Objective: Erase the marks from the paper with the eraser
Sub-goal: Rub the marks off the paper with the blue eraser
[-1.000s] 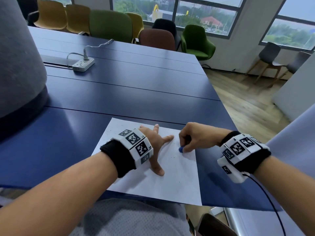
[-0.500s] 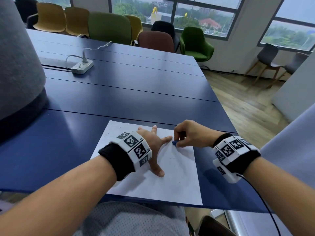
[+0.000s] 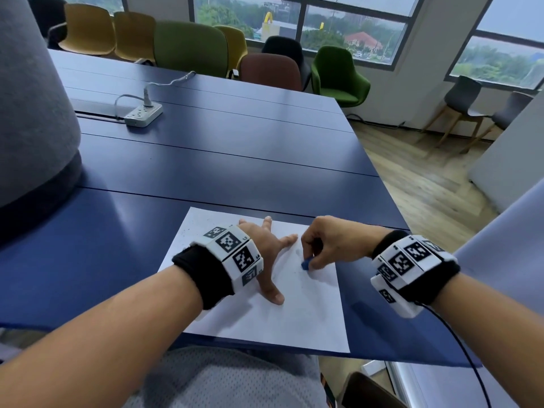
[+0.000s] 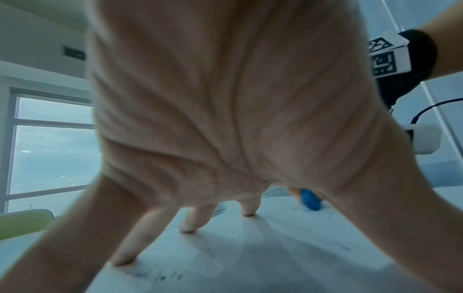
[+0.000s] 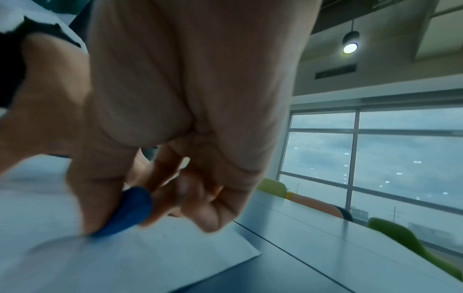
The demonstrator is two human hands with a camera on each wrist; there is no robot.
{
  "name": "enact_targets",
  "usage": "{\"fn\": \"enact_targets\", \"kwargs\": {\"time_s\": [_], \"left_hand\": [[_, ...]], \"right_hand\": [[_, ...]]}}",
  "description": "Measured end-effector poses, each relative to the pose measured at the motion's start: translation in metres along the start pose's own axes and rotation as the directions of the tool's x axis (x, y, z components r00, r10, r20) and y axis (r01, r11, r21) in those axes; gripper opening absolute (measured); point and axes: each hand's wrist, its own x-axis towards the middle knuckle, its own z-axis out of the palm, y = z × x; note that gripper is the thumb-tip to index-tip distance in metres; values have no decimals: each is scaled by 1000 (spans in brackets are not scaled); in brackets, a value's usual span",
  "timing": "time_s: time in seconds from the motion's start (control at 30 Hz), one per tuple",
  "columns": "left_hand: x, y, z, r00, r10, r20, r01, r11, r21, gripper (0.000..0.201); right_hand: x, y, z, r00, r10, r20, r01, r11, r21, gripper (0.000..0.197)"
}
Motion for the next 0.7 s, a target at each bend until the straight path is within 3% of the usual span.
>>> {"fn": "enact_targets", "kwargs": {"time_s": [0.1,0.23,0.3,0.4,0.53,0.7], "left_hand": [[0,0,1,1000,-2,-4,2,1000,1,130],[0,0,0,1000,0,-2,0,1000,14,132],[0,0,1,1000,4,-11,-4,1000,10,131],[0,0,1,1000,7,-22,-7,1000,3,130],[0,1,0,1000,-16,16,15,1000,8,132],[-1,3,-2,1000,-13,1,13,999,38,130]], "right_hand": [[0,-4,4,991,-7,-130,-8,993,-114,21],[-13,-21,8,995,-29,95,49,976,-212,16],[-8,-20,3,999,-19,51,31,970,-239,12],[-5,-13,4,998,-23,-67,8,977,-212,12],[-16,-16,8,989,-44,142,61,991,-118,9],[-9,-3,3,1000,-5,1,5,999,-46,8]]}}
